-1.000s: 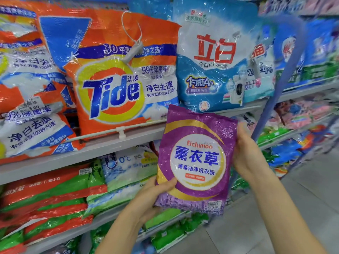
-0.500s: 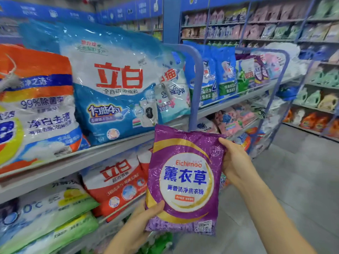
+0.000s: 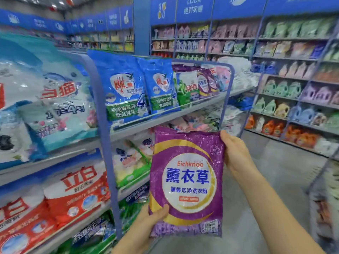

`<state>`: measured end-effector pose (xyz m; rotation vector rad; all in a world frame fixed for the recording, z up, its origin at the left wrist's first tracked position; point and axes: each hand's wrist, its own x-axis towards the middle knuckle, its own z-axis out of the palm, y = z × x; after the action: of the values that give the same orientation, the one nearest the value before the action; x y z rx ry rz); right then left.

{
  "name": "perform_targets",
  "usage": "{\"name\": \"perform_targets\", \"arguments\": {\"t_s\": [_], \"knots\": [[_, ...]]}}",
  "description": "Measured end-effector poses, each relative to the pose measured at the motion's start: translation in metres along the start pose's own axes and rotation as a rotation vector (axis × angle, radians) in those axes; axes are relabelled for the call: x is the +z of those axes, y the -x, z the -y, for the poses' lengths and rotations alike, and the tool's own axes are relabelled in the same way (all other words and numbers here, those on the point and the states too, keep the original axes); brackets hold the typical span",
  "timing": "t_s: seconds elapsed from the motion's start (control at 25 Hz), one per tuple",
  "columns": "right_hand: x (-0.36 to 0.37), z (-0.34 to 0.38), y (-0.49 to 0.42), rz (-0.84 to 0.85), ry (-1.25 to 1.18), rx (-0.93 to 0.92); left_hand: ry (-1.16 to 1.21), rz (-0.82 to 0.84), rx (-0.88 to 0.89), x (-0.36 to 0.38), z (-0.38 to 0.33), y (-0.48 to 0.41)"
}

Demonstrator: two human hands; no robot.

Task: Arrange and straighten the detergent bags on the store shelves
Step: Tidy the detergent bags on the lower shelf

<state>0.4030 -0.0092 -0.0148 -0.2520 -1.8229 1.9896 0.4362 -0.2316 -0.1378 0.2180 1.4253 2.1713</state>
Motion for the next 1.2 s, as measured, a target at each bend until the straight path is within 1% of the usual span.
{"name": "perform_targets", "arguments": {"t_s": [0.04, 0.08, 0.16, 0.2, 0.24, 0.32, 0.4, 0.44, 0.56, 0.68, 0.76, 0.88, 0.96, 1.0, 1.08, 1.16, 1.2], "knots": [[-0.015, 0.006, -0.012, -0.003, 0.058, -0.073, 0.007, -0.003, 0.001, 0.013, 0.0, -0.014], [-0.03, 0.012, -0.025, -0.007, 0.174, -0.195, 0.008, 0.008, 0.008, 0.022, 0.001, -0.029], [-0.056, 0.024, -0.052, -0.007, 0.55, -0.478, 0.023, 0.038, 0.004, 0.042, 0.004, -0.064], [-0.062, 0.029, -0.064, 0.021, 0.735, -0.579, 0.014, 0.065, 0.001, 0.052, 0.004, -0.08], [-0.065, 0.03, -0.079, 0.075, 0.867, -0.629, -0.007, 0.091, 0.001, 0.062, 0.005, -0.099], [-0.065, 0.031, -0.109, 0.187, 0.987, -0.586, -0.043, 0.102, 0.011, 0.083, 0.005, -0.137], [-0.07, 0.027, -0.146, 0.264, 0.955, -0.481, -0.072, 0.137, 0.016, 0.1, 0.007, -0.176], [-0.075, 0.025, -0.166, 0.25, 0.935, -0.463, -0.085, 0.154, 0.018, 0.106, 0.006, -0.197], [-0.09, 0.019, -0.229, 0.115, 1.018, -0.583, -0.089, 0.156, 0.009, 0.119, 0.007, -0.268], [-0.094, 0.022, -0.289, 0.067, 1.047, -0.647, -0.078, 0.138, 0.002, 0.128, -0.006, -0.334], [-0.099, 0.02, -0.326, 0.011, 0.943, -0.681, -0.078, 0.141, 0.032, 0.133, -0.019, -0.381], [-0.132, 0.011, -0.367, -0.199, 0.683, -0.702, -0.073, 0.09, 0.1, 0.141, -0.037, -0.444], [-0.163, -0.01, -0.396, -0.281, 0.565, -0.611, -0.079, 0.019, 0.144, 0.144, -0.049, -0.487], [-0.176, -0.024, -0.411, -0.269, 0.525, -0.526, -0.072, 0.0, 0.16, 0.145, -0.054, -0.508], [-0.195, -0.058, -0.443, -0.175, 0.474, -0.34, -0.046, -0.046, 0.198, 0.152, -0.065, -0.55], [-0.202, -0.087, -0.479, -0.023, 0.449, -0.188, -0.046, -0.097, 0.237, 0.165, -0.077, -0.592], [-0.204, -0.096, -0.497, 0.063, 0.452, -0.145, -0.044, -0.108, 0.252, 0.173, -0.082, -0.609]]}}
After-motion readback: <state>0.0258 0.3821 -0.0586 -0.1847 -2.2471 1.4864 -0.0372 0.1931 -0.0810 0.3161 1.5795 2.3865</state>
